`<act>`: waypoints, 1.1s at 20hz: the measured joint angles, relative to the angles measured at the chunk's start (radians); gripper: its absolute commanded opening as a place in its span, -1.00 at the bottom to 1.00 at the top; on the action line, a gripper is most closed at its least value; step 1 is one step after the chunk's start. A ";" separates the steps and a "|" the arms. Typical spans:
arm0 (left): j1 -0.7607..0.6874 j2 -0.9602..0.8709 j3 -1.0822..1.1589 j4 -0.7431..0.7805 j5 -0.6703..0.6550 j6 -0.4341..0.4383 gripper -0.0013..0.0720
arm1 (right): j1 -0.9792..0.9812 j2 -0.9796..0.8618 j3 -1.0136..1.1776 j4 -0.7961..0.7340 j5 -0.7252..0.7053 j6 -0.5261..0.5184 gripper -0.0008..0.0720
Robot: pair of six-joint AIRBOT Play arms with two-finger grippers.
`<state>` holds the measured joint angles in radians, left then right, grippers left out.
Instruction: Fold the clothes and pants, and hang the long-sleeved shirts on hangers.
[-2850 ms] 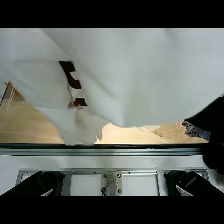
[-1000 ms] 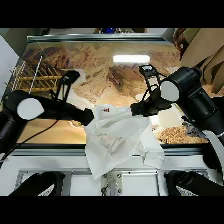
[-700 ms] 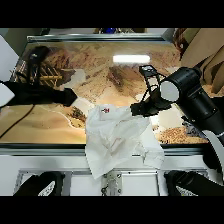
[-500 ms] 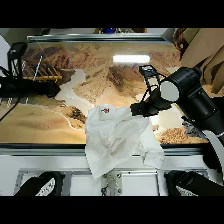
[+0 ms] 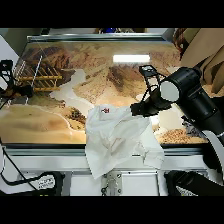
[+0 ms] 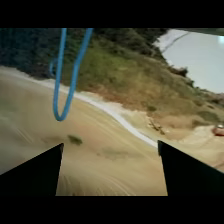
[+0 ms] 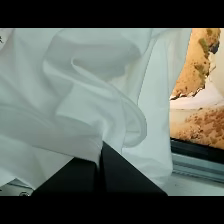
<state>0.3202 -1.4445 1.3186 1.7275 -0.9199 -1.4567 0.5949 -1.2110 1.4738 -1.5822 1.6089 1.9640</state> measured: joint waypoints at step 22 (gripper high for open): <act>0.061 -0.535 0.304 0.189 0.179 0.000 0.40 | 0.000 -0.001 0.000 0.000 0.000 0.000 -0.93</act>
<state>0.3809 -1.9793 1.6230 1.9163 -0.7406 -1.4567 0.5949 -1.2118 1.4738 -1.5822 1.6089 1.9640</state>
